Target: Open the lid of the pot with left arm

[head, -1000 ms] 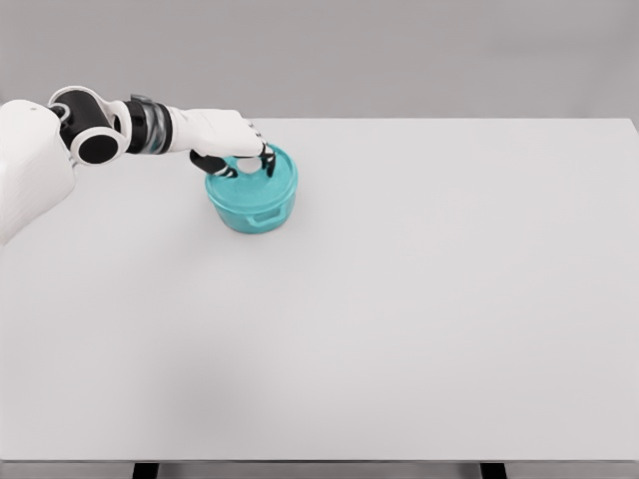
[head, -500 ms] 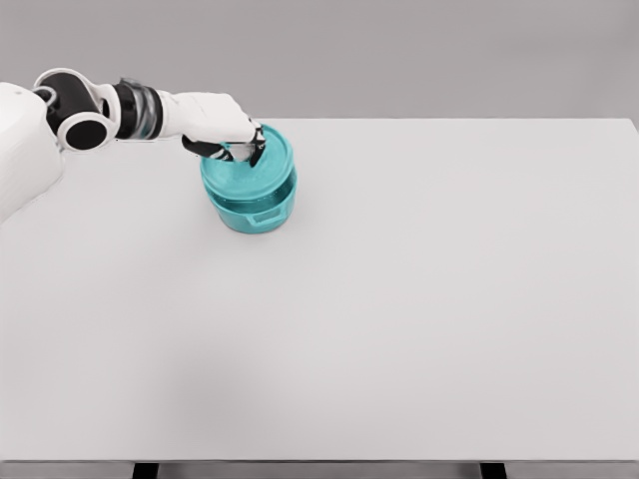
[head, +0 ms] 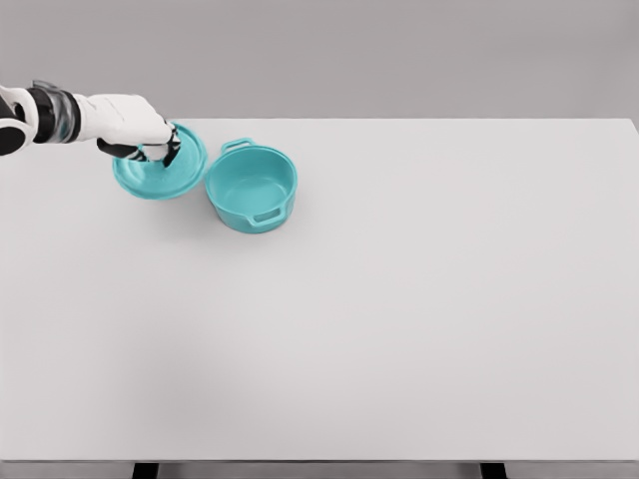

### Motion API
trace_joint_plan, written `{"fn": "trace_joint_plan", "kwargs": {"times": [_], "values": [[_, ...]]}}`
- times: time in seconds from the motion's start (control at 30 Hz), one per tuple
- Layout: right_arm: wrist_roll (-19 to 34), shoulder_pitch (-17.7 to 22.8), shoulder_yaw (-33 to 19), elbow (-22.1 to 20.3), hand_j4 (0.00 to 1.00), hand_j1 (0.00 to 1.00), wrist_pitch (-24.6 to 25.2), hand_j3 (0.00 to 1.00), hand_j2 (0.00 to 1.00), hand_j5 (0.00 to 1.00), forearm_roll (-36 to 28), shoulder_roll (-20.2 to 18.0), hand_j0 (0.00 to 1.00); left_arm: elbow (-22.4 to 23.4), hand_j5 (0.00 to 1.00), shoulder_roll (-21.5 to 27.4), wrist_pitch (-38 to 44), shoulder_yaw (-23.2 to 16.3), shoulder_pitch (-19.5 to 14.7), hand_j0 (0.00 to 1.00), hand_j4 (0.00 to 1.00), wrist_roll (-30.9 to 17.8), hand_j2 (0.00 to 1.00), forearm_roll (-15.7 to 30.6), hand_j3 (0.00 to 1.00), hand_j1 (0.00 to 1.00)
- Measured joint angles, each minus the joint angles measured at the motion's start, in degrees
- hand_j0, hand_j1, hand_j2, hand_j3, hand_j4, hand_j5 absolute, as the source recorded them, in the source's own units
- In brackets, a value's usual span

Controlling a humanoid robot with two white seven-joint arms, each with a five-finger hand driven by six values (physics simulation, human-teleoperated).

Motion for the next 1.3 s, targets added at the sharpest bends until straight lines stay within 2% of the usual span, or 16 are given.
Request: {"fn": "trace_joint_plan", "kwargs": {"times": [0.17, 0.2, 0.23, 0.27, 0.3, 0.4, 0.9, 0.97, 1.0, 1.07, 1.17, 1.3], "values": [[0.0, 0.0, 0.0, 0.0, 1.00, 1.00, 0.0, 1.00, 1.00, 1.00, 0.0, 0.0, 1.00, 0.1, 0.41, 0.8, 0.2, 0.0, 0.7, 0.41, 0.41, 0.0, 0.41, -1.1, 0.41, 0.41], [0.0, 0.0, 0.0, 0.0, 1.00, 1.00, 0.0, 1.00, 1.00, 1.00, 0.0, 0.0, 1.00, 0.1, 0.44, 0.8, 0.2, 0.0, 0.8, 0.44, 0.44, 0.0, 0.44, -1.2, 0.44, 0.44], [0.0, 0.0, 0.0, 0.0, 1.00, 1.00, 0.0, 1.00, 1.00, 1.00, 0.0, 0.0, 1.00, 0.2, 0.54, 0.9, 0.2, 0.0, 0.8, 0.54, 0.54, 0.0, 0.54, -1.2, 0.54, 0.54], [0.0, 0.0, 0.0, 0.0, 1.00, 1.00, 0.0, 1.00, 1.00, 1.00, 0.0, 0.0, 1.00, 0.2, 0.59, 0.9, 0.2, 0.0, 0.8, 0.59, 0.59, 0.0, 0.59, -1.2, 0.59, 0.59], [0.0, 0.0, 0.0, 0.0, 1.00, 1.00, 0.0, 1.00, 1.00, 1.00, 0.0, 0.0, 1.00, 0.4, 0.83, 0.9, 0.3, 0.0, 0.8, 0.83, 0.83, 0.0, 0.83, -1.2, 0.83, 0.83], [0.0, 0.0, 0.0, 0.0, 1.00, 1.00, 0.0, 1.00, 1.00, 1.00, 0.0, 0.0, 1.00, 1.0, 0.94, 0.9, 0.3, 0.0, 0.8, 0.94, 0.94, 0.0, 0.94, -1.1, 0.94, 0.94], [0.0, 0.0, 0.0, 0.0, 1.00, 1.00, 0.0, 1.00, 1.00, 1.00, 0.0, 0.0, 1.00, 2.5, 0.96, 1.0, 0.4, 0.0, 0.7, 0.96, 0.96, 0.0, 0.96, -1.0, 0.96, 0.96], [0.0, 0.0, 0.0, 0.0, 1.00, 1.00, 0.0, 1.00, 1.00, 1.00, 0.0, 0.0, 1.00, 2.7, 1.00, 1.0, 0.4, 0.1, 0.6, 1.00, 1.00, 0.0, 1.00, -0.8, 1.00, 1.00], [0.0, 0.0, 0.0, 0.0, 1.00, 1.00, 0.0, 1.00, 1.00, 1.00, 0.0, 0.0, 1.00, 3.1, 1.00, 1.1, 0.4, 0.1, 0.7, 1.00, 1.00, 0.1, 1.00, 0.0, 1.00, 1.00], [0.0, 0.0, 0.0, 0.0, 1.00, 1.00, 0.0, 1.00, 1.00, 1.00, 0.0, 0.0, 1.00, 5.5, 1.00, 2.0, 0.3, 0.2, 0.7, 1.00, 1.00, 0.2, 1.00, 4.5, 1.00, 1.00], [0.0, 0.0, 0.0, 0.0, 1.00, 1.00, 0.0, 1.00, 1.00, 1.00, 0.0, 0.0, 1.00, 12.1, 1.00, 2.7, 0.3, 0.3, 0.7, 1.00, 1.00, 0.2, 1.00, 12.8, 1.00, 1.00], [0.0, 0.0, 0.0, 0.0, 1.00, 1.00, 0.0, 1.00, 1.00, 1.00, 0.0, 0.0, 1.00, 16.5, 1.00, 2.9, 0.3, 0.4, 1.2, 1.00, 1.00, 0.3, 1.00, 17.1, 1.00, 1.00]]}}
